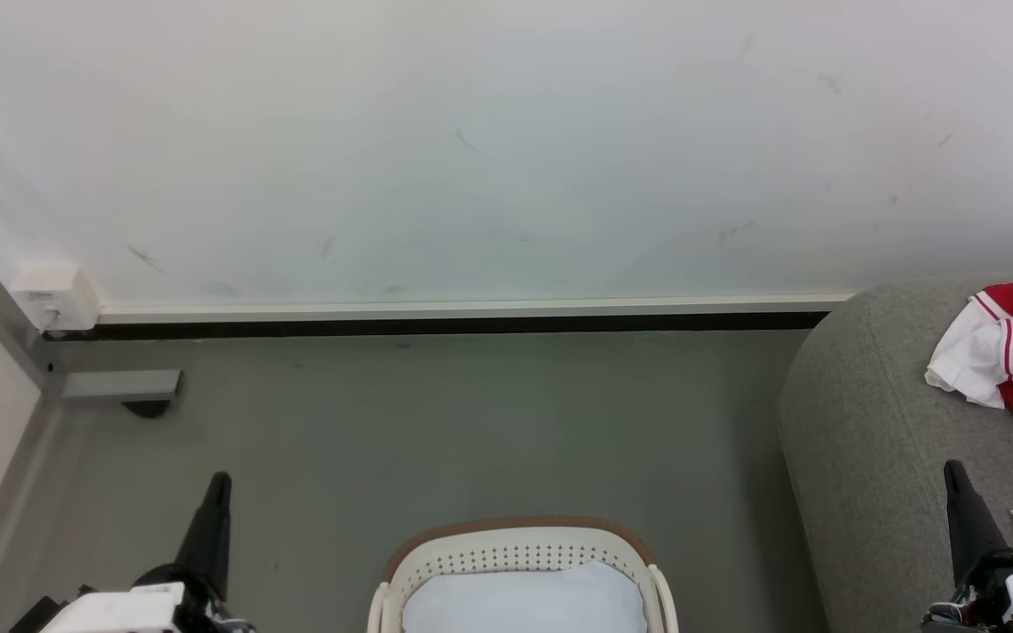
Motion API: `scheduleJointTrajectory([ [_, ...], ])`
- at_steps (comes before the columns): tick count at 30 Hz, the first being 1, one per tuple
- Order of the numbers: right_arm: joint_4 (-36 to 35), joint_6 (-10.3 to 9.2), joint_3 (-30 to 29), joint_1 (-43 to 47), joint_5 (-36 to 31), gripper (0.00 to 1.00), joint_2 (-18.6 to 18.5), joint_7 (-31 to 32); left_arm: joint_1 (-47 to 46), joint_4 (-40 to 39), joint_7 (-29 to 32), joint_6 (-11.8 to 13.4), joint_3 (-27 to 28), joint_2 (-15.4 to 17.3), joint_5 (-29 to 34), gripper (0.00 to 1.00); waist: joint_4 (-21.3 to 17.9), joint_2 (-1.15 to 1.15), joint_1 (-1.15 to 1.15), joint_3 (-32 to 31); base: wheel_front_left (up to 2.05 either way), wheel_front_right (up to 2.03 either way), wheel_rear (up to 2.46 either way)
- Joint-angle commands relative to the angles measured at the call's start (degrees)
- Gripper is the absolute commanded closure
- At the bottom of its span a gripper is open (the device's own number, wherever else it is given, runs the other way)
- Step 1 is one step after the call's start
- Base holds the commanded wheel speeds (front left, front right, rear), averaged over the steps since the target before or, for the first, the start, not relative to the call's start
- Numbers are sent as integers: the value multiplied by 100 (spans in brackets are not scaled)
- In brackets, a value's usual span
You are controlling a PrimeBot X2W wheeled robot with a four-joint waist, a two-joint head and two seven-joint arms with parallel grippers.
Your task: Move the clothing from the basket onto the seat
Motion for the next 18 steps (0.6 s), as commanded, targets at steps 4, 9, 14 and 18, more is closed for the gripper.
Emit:
scheduleJointTrajectory([
  [4,-34,-12,-28,75,-16,100,4,22,-47,-23,23,-37,10,40,-79,100,0,0,0,0,0,0,0],
  [9,-34,-12,-28,75,-18,100,5,23,-47,-23,23,-37,10,40,-79,100,0,0,0,0,0,0,0],
  [14,-34,-12,-28,74,-18,100,4,23,-47,-23,23,-37,10,40,-79,100,0,0,0,0,0,0,0],
  [18,-34,-12,-29,74,-19,100,5,24,-47,-23,23,-37,10,40,-79,100,0,0,0,0,0,0,0],
])
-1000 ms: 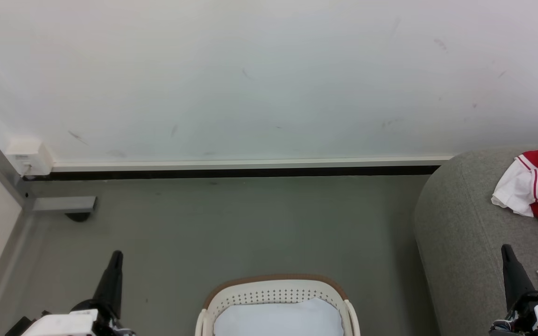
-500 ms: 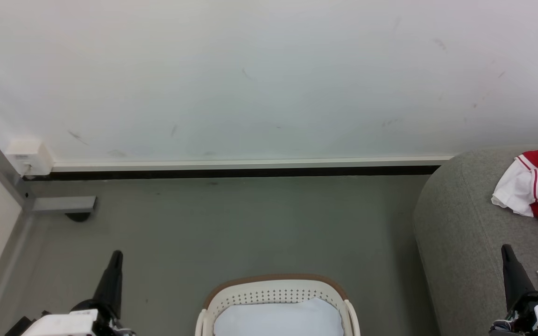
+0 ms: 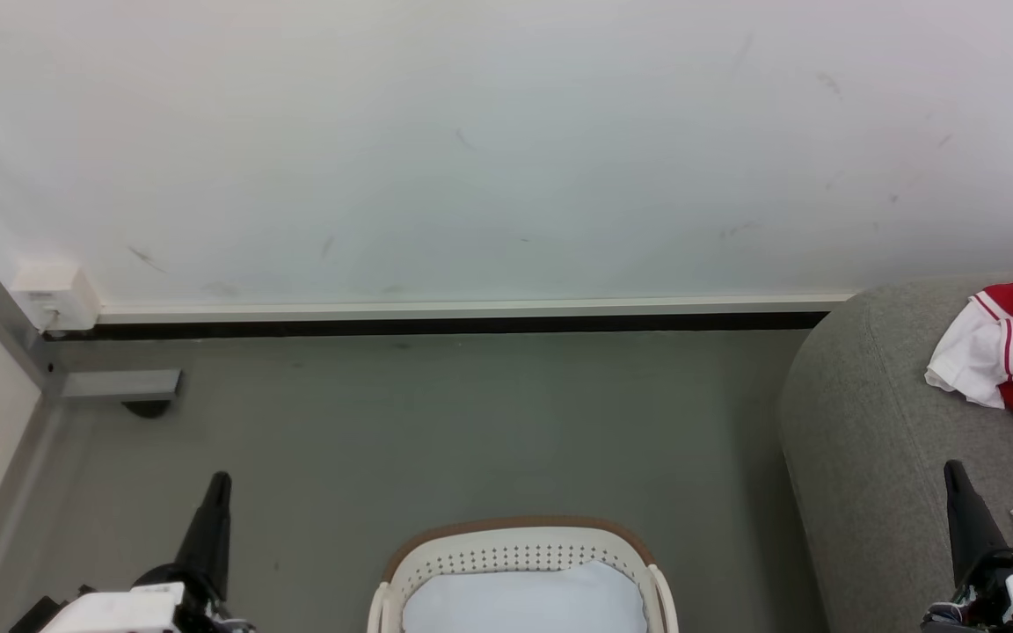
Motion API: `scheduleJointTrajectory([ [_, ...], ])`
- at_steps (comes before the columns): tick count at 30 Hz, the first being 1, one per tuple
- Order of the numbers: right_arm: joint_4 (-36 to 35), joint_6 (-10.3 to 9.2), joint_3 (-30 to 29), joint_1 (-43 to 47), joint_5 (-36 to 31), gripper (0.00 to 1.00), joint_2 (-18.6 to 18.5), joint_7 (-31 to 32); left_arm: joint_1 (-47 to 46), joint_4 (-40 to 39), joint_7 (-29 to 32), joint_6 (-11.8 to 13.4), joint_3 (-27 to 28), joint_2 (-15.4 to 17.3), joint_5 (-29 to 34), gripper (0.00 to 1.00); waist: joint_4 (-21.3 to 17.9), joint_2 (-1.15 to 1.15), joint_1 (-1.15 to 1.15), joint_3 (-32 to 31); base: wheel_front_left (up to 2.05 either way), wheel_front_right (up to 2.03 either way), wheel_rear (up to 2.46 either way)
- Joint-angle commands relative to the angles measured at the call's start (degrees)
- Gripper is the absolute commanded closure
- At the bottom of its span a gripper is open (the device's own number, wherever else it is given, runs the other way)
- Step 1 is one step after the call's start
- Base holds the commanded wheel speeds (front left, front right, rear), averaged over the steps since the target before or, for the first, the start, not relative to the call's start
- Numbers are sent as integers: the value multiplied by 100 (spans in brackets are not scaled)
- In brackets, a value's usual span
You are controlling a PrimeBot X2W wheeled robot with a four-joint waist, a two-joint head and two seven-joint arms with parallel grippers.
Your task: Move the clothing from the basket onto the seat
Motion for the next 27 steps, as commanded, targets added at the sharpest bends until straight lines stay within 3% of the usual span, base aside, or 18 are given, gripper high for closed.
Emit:
scheduleJointTrajectory([
  [1,-34,-12,-27,74,-19,100,4,23,-47,-23,22,-37,10,40,-79,100,0,0,0,0,0,0,0],
  [27,-34,-12,-29,73,-22,100,6,26,-47,-24,21,-38,9,40,-79,100,0,0,0,0,0,0,0],
])
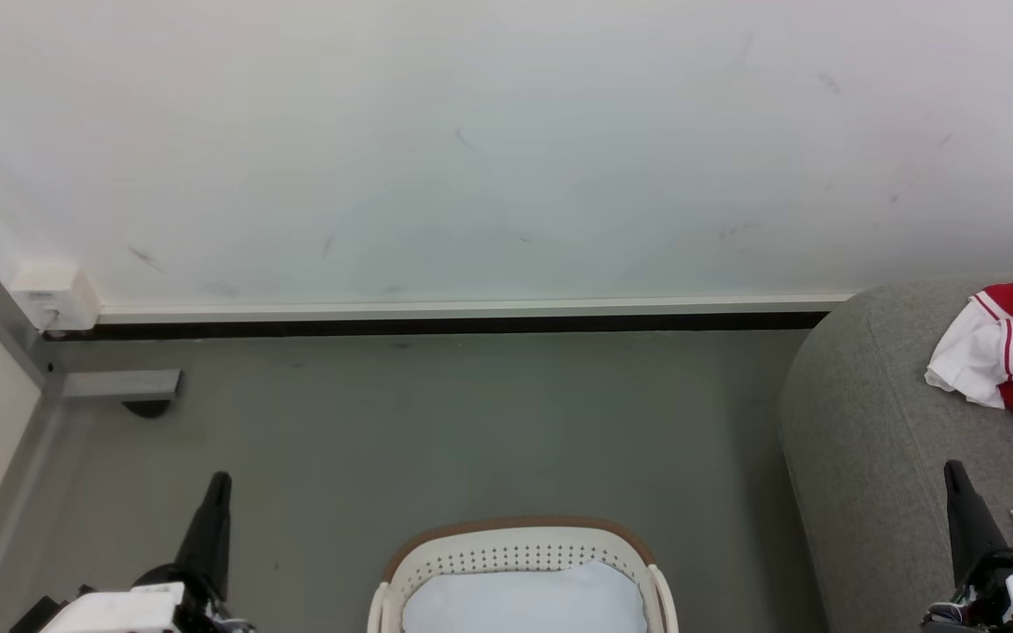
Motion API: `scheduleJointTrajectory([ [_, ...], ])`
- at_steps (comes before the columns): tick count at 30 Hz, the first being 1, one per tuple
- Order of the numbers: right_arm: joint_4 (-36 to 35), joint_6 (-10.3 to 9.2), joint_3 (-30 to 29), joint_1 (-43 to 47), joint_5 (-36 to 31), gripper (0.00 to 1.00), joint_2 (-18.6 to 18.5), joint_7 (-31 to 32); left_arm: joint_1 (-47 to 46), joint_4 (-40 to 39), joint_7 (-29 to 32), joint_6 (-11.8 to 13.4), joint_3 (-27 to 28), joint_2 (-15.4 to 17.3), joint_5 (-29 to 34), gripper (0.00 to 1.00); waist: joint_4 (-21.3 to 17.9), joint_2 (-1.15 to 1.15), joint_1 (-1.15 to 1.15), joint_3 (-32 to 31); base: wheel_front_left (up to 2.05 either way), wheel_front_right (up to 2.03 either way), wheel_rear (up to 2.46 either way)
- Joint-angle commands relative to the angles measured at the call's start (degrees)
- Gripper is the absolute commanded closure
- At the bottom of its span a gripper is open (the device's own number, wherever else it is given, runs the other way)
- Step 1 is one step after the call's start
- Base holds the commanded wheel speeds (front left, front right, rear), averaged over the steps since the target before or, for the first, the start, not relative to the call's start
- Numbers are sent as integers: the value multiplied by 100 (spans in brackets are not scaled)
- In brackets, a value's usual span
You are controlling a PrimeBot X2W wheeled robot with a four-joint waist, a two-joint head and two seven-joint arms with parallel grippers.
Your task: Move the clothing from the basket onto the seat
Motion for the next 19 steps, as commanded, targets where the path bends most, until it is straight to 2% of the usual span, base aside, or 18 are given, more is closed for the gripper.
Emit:
scheduleJointTrajectory([
  [1,-34,-12,-27,73,-22,100,5,26,-47,-24,22,-38,9,40,-79,100,0,0,0,0,0,0,0],
  [19,-34,-12,-29,73,-24,100,5,27,-47,-24,21,-38,9,40,-80,100,0,0,0,0,0,0,0],
])
